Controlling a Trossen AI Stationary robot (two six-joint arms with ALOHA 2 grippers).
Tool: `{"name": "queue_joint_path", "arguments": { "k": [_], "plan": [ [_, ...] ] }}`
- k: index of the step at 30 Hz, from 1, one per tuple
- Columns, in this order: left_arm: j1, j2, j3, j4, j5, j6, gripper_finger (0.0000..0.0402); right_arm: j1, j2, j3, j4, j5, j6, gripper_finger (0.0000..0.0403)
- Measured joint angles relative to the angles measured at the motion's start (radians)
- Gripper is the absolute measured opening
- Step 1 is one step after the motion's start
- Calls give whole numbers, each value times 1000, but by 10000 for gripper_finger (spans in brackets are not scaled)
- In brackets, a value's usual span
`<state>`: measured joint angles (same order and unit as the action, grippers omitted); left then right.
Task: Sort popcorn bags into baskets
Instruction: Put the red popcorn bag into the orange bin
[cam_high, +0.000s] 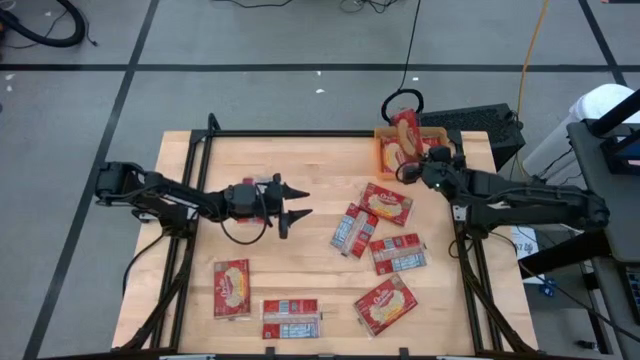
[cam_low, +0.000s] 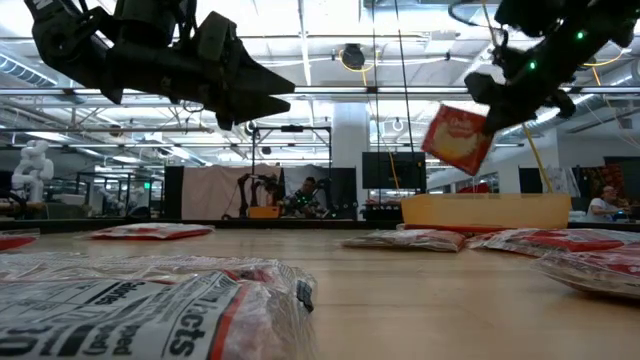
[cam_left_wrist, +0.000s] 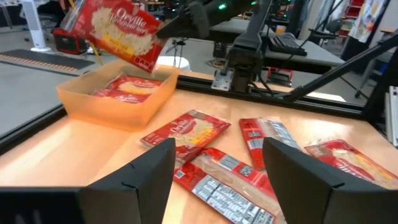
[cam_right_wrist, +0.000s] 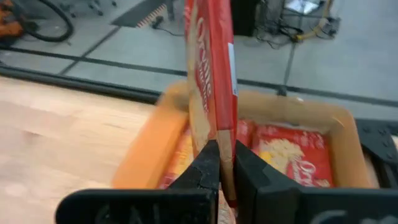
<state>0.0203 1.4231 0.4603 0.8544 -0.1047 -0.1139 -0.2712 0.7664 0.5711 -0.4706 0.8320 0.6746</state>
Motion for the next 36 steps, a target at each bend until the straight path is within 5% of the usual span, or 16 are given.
{"name": "queue_joint_path", "arguments": {
  "k": [16, 36],
  "plan": [
    [-23, 0, 0, 2, -2, -6, 223, -260, 11, -23, -89, -154, -5, 4],
    [-22, 1, 0, -13, -2, -4, 208, -273, 188, -23, -137, -197, 126, 12]
  ]
}}
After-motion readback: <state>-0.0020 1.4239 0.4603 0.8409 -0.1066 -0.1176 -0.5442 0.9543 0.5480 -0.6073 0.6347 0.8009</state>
